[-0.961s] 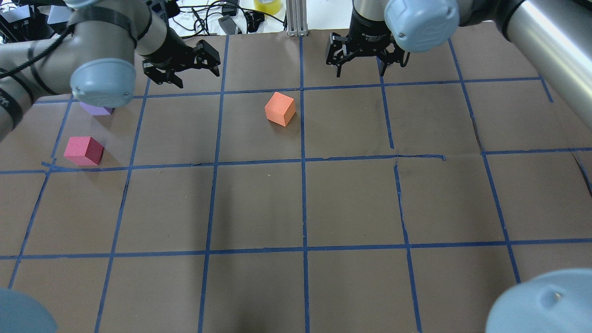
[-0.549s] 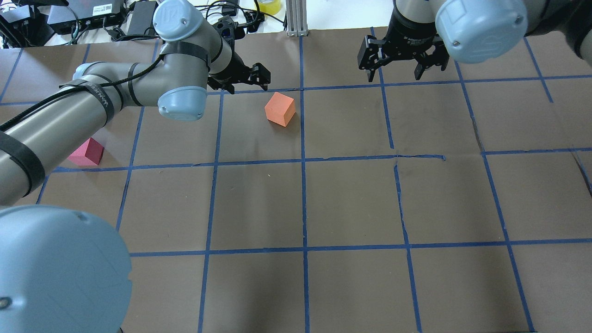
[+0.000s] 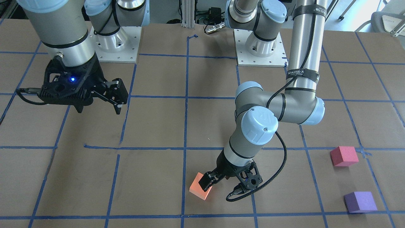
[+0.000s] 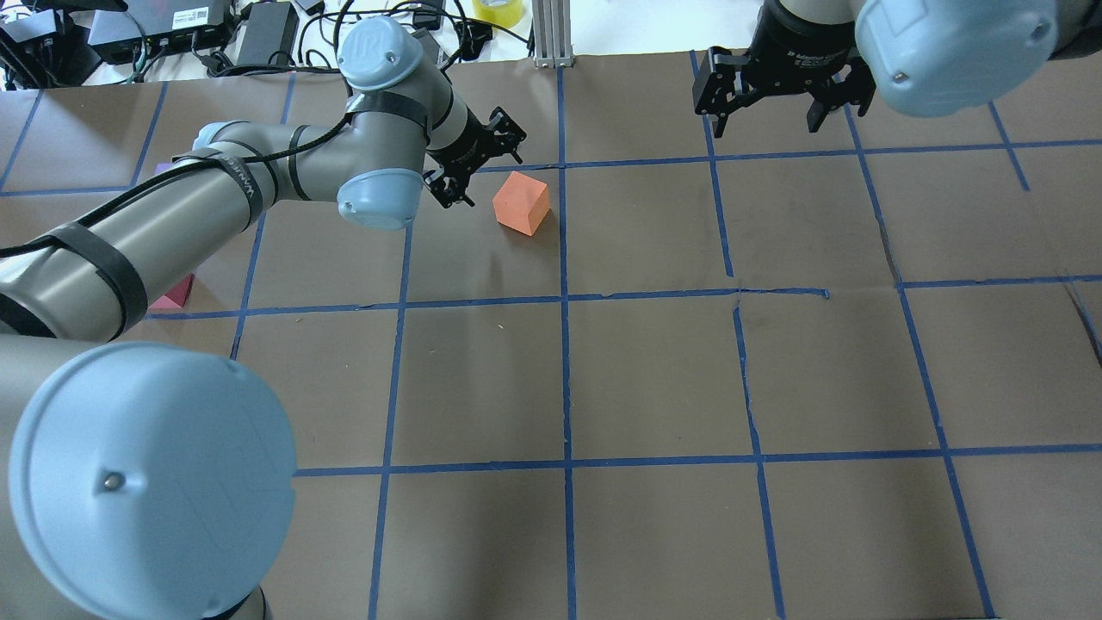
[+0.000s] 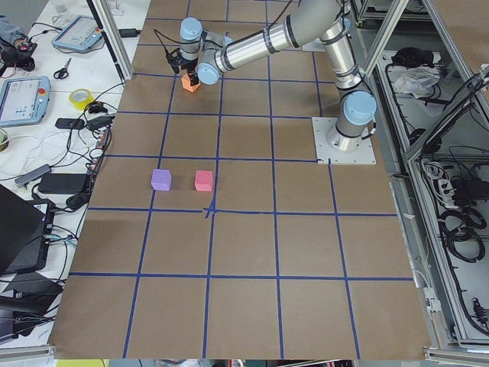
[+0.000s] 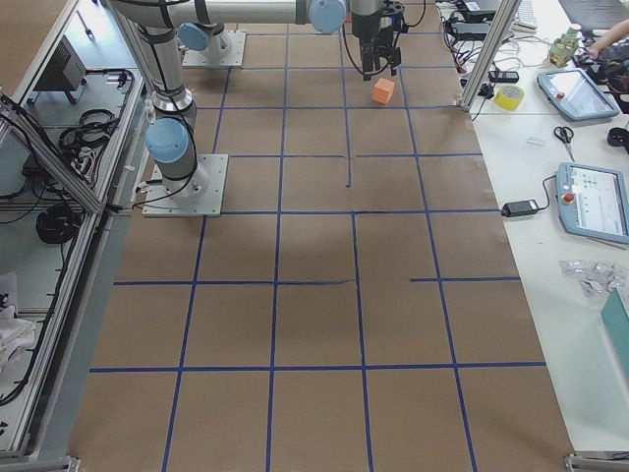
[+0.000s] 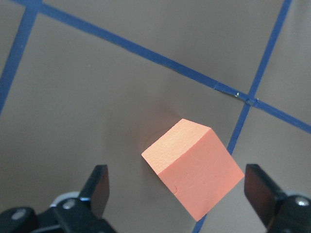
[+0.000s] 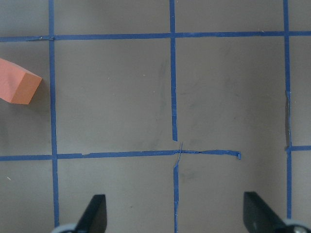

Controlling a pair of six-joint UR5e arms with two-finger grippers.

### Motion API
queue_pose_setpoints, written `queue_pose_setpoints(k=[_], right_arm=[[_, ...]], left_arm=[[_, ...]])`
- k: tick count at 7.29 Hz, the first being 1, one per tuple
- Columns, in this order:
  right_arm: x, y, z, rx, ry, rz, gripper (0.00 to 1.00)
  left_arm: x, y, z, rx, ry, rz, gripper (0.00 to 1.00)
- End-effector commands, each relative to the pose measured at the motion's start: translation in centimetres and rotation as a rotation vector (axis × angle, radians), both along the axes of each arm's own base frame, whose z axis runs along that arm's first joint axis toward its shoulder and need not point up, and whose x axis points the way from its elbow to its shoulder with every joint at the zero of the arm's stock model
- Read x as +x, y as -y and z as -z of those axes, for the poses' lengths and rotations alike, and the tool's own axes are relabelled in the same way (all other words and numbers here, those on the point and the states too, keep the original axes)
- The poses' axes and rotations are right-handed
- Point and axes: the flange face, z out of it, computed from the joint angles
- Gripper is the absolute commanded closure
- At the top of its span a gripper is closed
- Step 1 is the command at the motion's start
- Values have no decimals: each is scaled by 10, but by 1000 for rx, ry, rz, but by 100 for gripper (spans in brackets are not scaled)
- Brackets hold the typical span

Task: Arrange blocks in a line
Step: 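Reach the left gripper to the orange cube and grasp it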

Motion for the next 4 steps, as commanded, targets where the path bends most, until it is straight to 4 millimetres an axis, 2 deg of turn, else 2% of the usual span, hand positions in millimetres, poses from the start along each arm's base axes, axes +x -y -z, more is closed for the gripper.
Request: queue_pose_setpoints(k=[1,3,4], right_arm=[[-3,-14,-6,33,-12,-2,0],[-4,-23,-9,40,-13,-1,0],[-4,-25,-8,43,-13,-1,1]], left_arm=[[-11,6,22,64,-1,-123,0],[-20,13,17,59,25,-127,0],[-21,14,33,83,30,-134,0]])
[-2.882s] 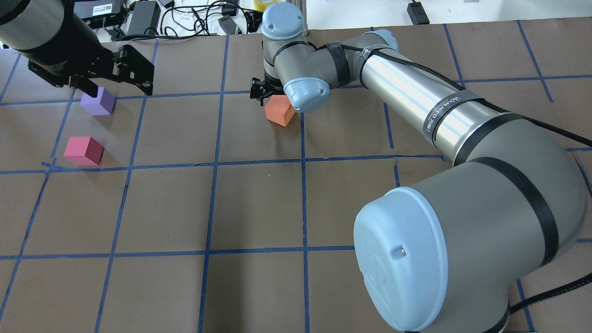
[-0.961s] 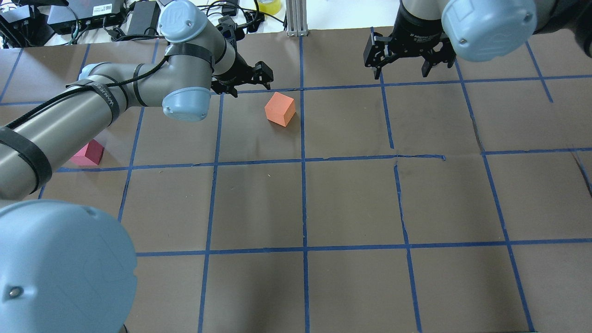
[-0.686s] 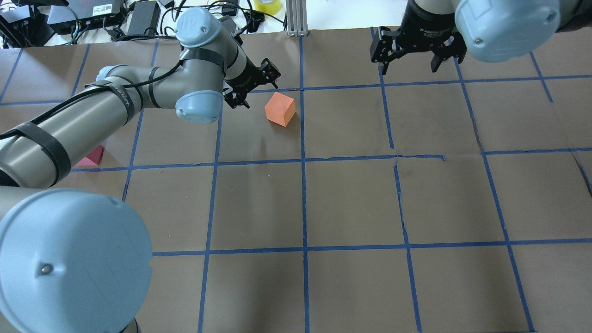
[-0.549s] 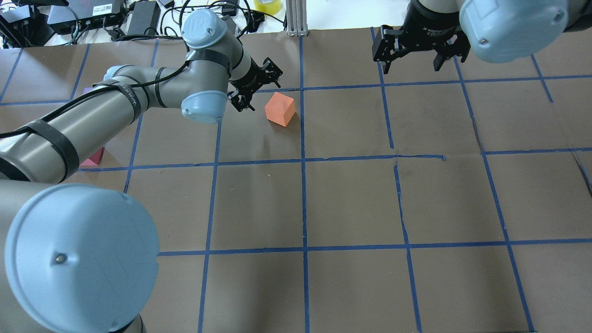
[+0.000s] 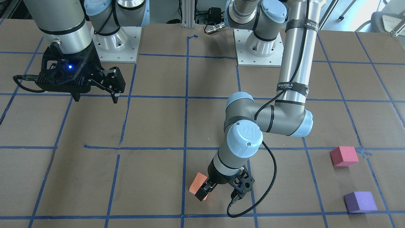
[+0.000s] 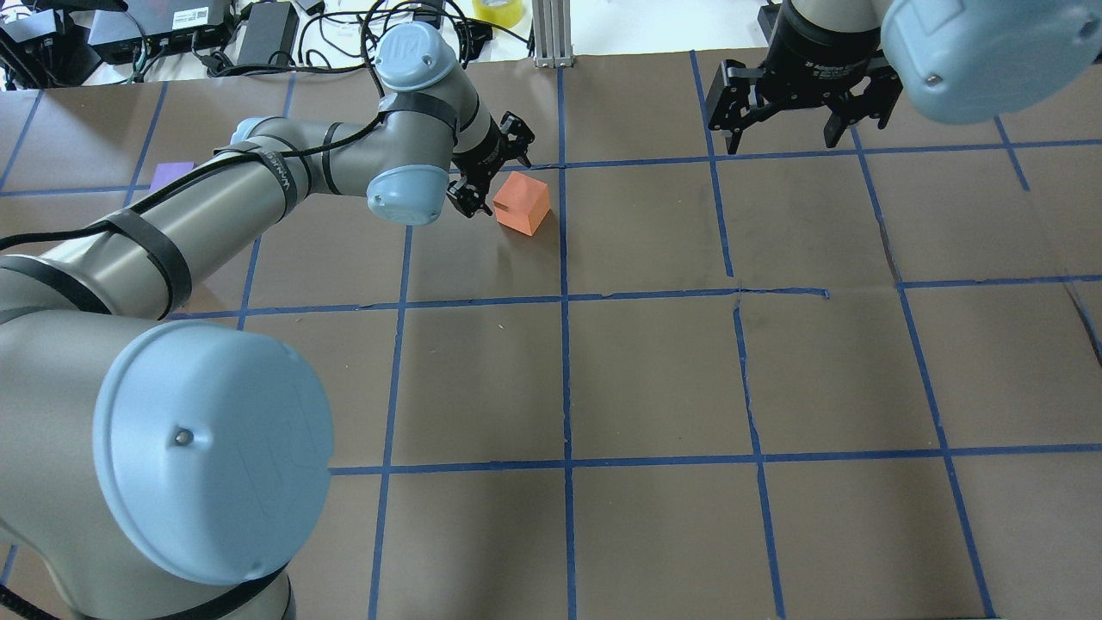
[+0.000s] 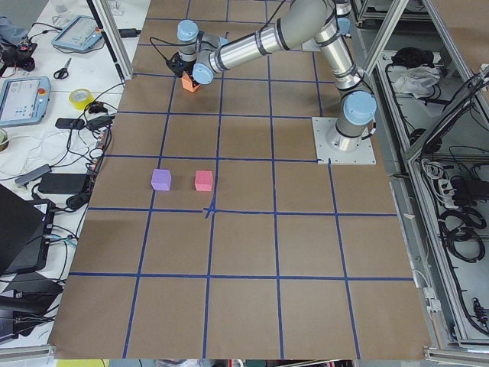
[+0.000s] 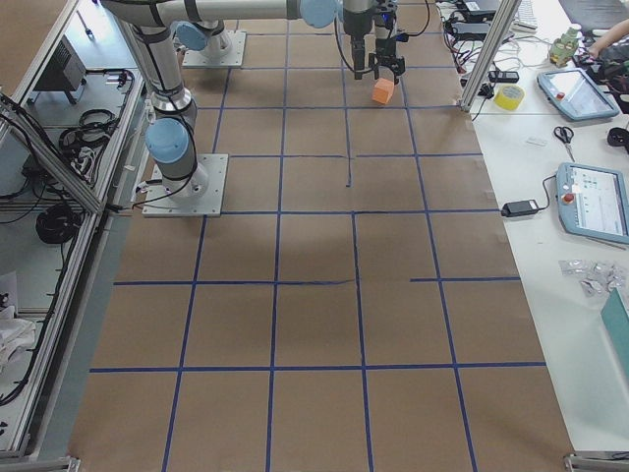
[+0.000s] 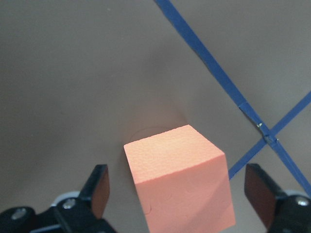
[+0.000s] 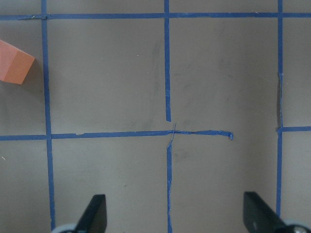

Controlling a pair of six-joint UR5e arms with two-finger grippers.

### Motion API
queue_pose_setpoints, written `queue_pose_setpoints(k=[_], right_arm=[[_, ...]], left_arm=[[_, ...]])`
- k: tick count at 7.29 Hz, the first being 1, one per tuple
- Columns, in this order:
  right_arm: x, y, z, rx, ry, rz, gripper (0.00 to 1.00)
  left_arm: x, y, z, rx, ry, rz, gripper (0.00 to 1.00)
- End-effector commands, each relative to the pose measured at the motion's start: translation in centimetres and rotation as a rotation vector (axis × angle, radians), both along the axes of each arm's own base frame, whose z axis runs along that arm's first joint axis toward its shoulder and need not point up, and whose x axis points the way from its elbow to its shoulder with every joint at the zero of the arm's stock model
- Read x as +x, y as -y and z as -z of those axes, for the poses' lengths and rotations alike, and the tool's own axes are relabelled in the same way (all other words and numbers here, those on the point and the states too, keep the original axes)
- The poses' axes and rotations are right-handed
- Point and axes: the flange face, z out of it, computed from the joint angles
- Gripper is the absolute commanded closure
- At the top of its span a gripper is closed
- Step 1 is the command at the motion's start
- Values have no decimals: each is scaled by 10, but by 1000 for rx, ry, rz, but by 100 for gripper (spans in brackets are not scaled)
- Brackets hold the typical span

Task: Arrange blocks in a line
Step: 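Reach the left gripper to the orange cube and grasp it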

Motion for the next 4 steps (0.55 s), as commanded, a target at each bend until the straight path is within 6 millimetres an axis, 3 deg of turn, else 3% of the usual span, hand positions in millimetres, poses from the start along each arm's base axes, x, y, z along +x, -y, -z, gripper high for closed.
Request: queue_pose_setpoints(k=[1,2,3,4], right_arm=[[0,-5,1,6,10,-4,1],[1,-6,2,11,7,-51,1],[0,-12,2,34,4,-71,20],[-1,-16,7,54,-3,-73,0]], left_arm=[[-3,3,21,28,8,-5,8],[-4,4,29,37,6,6,35],[-4,4,34,45,2,5,53],[-4,4,20,22,-6,21,71]])
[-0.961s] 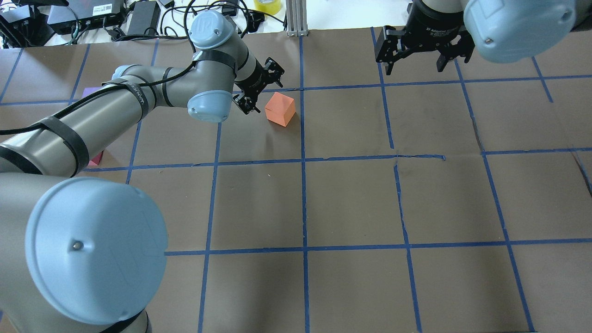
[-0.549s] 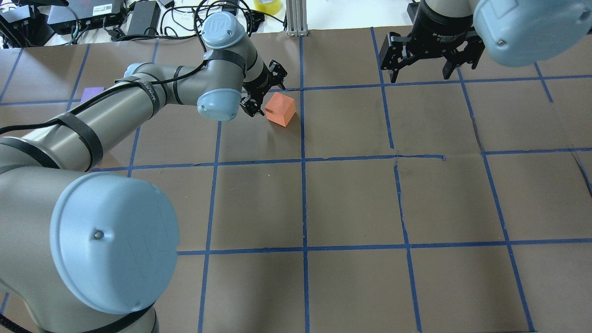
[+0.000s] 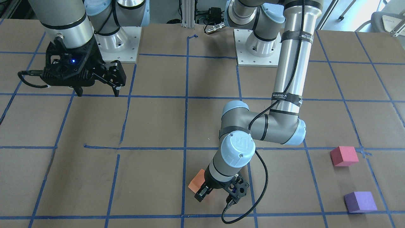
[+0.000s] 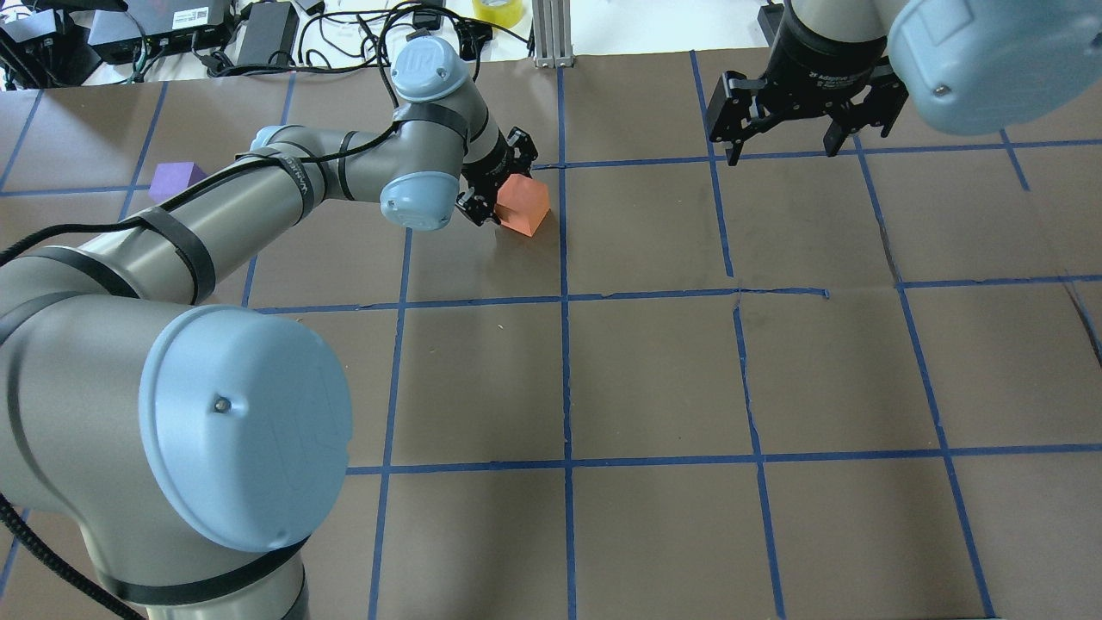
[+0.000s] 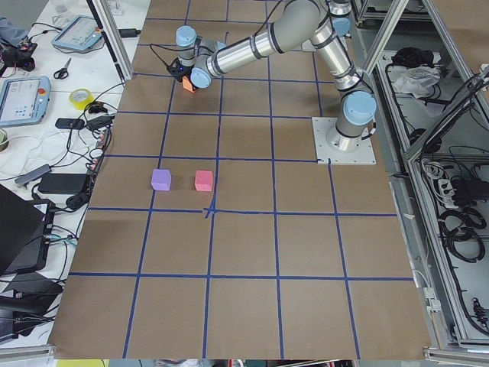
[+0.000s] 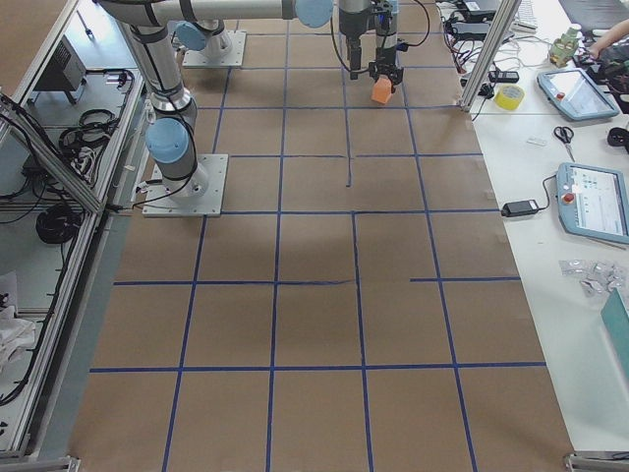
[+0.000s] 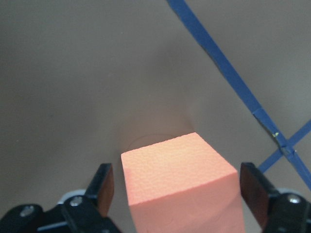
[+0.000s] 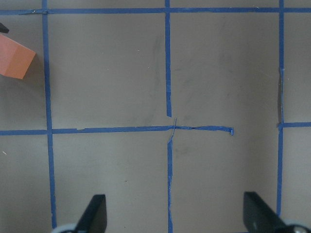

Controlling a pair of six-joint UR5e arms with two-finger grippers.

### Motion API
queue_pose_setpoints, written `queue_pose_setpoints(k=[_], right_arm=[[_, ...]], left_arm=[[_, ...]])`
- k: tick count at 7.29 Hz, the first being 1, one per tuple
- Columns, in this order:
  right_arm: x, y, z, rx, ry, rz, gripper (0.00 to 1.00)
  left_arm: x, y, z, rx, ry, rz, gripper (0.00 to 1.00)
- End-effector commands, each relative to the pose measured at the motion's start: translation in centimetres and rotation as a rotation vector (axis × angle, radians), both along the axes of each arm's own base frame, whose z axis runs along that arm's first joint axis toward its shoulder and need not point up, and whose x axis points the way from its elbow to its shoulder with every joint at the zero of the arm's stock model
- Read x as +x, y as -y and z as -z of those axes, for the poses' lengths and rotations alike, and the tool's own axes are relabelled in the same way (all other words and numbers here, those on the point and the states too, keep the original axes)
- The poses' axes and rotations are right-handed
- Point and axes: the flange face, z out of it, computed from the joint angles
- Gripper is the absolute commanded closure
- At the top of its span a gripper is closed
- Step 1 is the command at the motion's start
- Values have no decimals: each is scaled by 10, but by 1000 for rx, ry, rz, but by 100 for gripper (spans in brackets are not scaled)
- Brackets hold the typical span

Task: Arrange blocks in a line
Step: 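Lift the orange cube with the left gripper toward the purple cube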

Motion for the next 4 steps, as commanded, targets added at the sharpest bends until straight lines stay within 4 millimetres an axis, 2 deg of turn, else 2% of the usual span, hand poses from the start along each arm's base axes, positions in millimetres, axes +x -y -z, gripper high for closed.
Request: queue_pose_setpoints(k=[1,2,3,4], right_arm=[[-2,-5,4,23,-14,-16,0],[-2,-5,4,23,-15,-13,0],[-2,-5,4,23,-11,-10,0],[-3,-5,5,30,3,-6,0]], left_arm=[[3,1,-31,-59,1,86,73],[23,7,-47,-111,38,222,79],[69,15,-64,-101,43,248,79],[107,18,-85,-133,-13,394,79]])
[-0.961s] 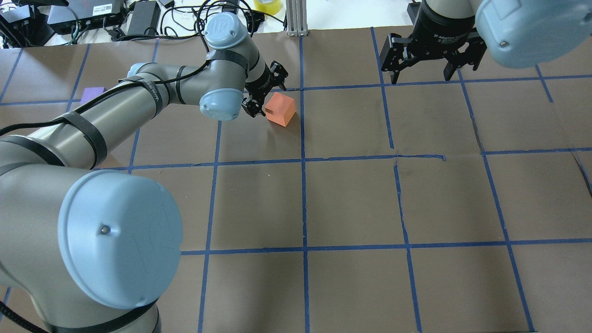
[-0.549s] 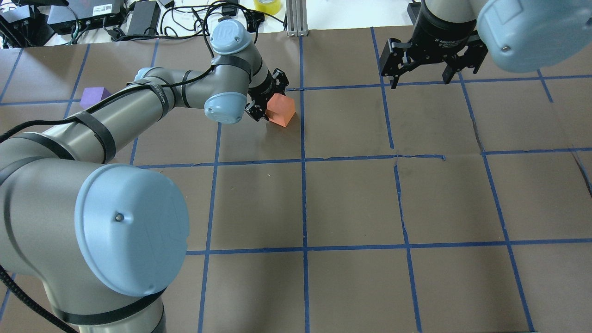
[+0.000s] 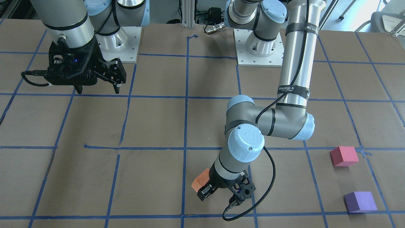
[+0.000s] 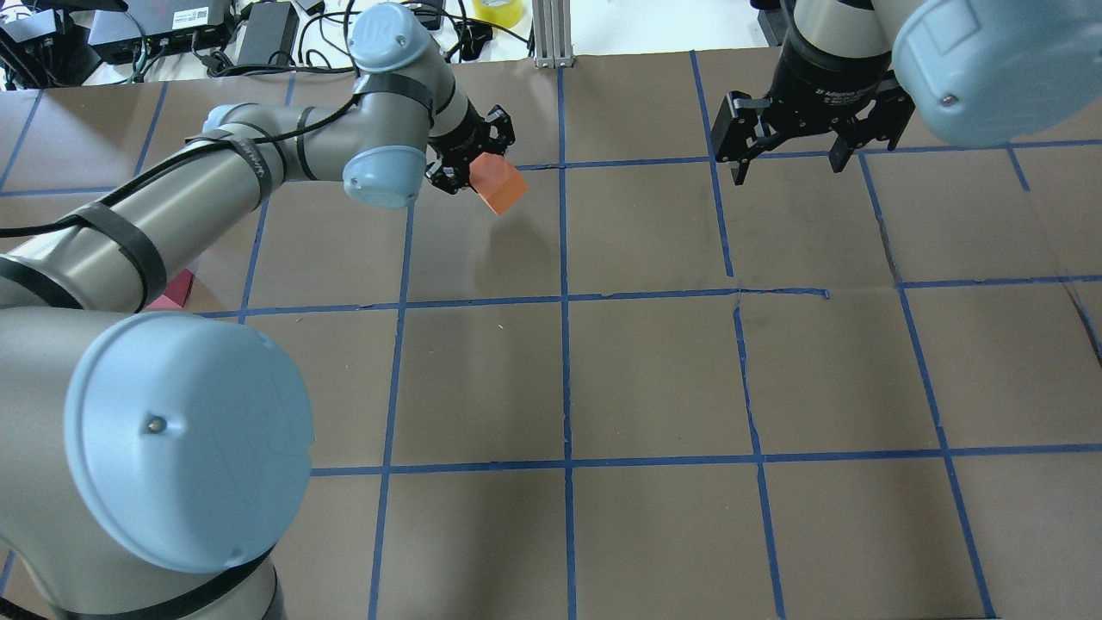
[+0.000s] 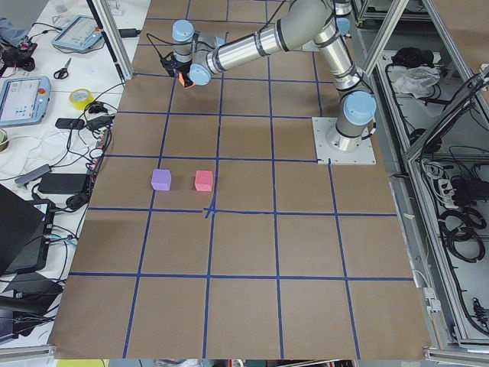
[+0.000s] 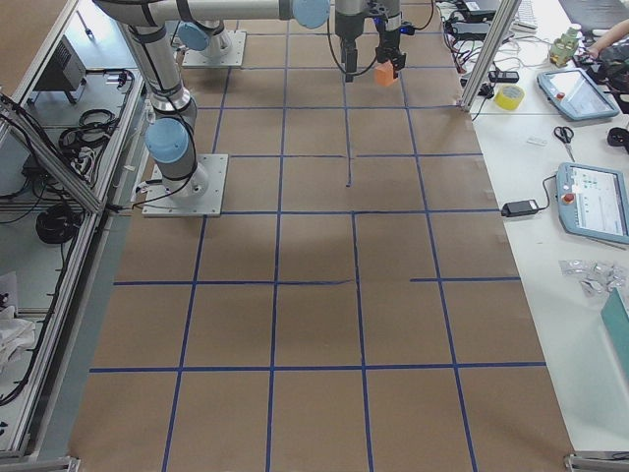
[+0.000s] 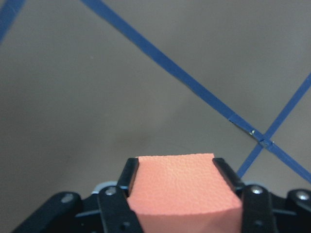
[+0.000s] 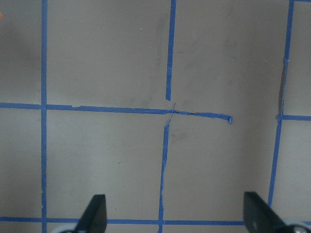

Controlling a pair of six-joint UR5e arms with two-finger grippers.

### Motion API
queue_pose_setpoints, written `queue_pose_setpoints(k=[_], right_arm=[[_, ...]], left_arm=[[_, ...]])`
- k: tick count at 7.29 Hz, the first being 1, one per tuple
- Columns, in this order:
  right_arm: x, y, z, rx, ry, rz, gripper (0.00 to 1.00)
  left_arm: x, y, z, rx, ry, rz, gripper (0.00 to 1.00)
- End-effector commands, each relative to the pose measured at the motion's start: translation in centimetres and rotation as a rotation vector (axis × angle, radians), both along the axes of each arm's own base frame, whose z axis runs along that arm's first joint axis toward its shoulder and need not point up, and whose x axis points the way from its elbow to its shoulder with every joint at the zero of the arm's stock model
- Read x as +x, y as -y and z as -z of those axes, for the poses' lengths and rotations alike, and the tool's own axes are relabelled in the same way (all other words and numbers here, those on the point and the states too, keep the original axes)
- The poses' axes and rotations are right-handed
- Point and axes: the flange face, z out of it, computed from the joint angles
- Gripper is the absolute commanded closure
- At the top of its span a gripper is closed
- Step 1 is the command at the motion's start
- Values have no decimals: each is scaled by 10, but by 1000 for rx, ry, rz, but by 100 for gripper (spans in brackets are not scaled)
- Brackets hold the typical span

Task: Arrange blocks in a line
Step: 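Lift the orange cube with the left gripper toward the purple cube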

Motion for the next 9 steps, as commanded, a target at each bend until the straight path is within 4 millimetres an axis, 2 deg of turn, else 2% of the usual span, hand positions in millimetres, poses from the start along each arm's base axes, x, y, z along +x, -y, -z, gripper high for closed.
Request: queue_pose_setpoints(k=[1,2,3,6,7,8,9], right_arm=[[-3,-4,0,26,10,9,0],[-9,-4,0,35,10,19,0],[-8,-6,-4,26,16,19,0],[-3,-9,-6,31,68,15,0],[-3,-9,-6,29,68,4,0],[-3,-9,-6,29,68,-1,0],[-6,-9,-5,35,54,2,0]], left_arm=[[84,4,-45,-31,-33,182,79],[119,1,-55,-27,-11,267,79],[146,-2,-50,-5,73,373,80],[208,-17,-76,90,328,542,80],[260,-18,-61,101,317,607,80],[322,-22,-51,93,273,589,80],[357,-23,-47,66,267,666,80]])
